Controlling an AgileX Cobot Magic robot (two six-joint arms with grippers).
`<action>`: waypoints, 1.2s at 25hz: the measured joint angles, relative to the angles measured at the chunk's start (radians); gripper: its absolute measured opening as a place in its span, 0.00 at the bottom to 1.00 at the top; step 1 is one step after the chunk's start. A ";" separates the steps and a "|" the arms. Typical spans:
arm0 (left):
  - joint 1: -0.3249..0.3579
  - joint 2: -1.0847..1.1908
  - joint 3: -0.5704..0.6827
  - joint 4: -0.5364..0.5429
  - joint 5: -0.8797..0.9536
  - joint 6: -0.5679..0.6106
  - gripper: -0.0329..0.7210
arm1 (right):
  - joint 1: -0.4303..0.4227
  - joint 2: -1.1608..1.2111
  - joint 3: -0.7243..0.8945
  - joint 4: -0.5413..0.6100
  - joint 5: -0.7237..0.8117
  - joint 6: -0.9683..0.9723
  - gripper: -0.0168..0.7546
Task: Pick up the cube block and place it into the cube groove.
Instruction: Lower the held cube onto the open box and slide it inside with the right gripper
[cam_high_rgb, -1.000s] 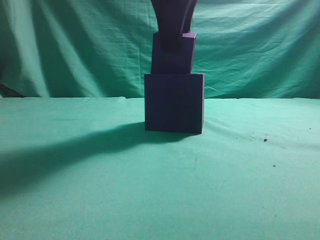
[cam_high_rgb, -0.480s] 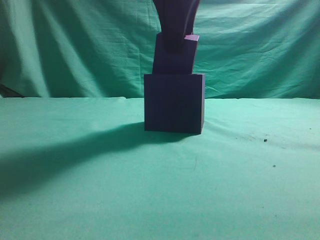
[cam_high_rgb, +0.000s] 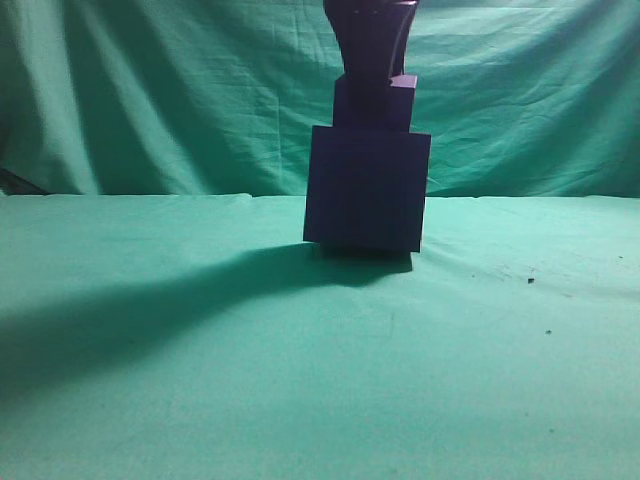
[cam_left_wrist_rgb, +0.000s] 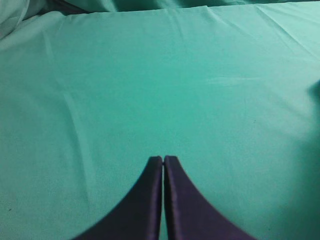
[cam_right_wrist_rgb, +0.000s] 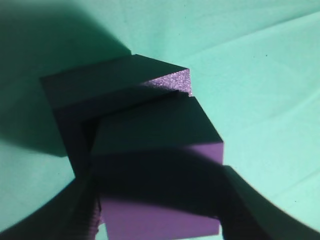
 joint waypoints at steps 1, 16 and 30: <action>0.000 0.000 0.000 0.000 0.000 0.000 0.04 | 0.000 0.000 0.000 0.000 -0.002 0.000 0.57; 0.000 0.000 0.000 0.000 0.000 0.000 0.04 | -0.002 0.000 -0.005 0.068 0.015 -0.063 0.57; 0.000 0.000 0.000 0.000 0.000 0.000 0.04 | -0.006 0.040 0.003 0.183 0.043 -0.106 0.57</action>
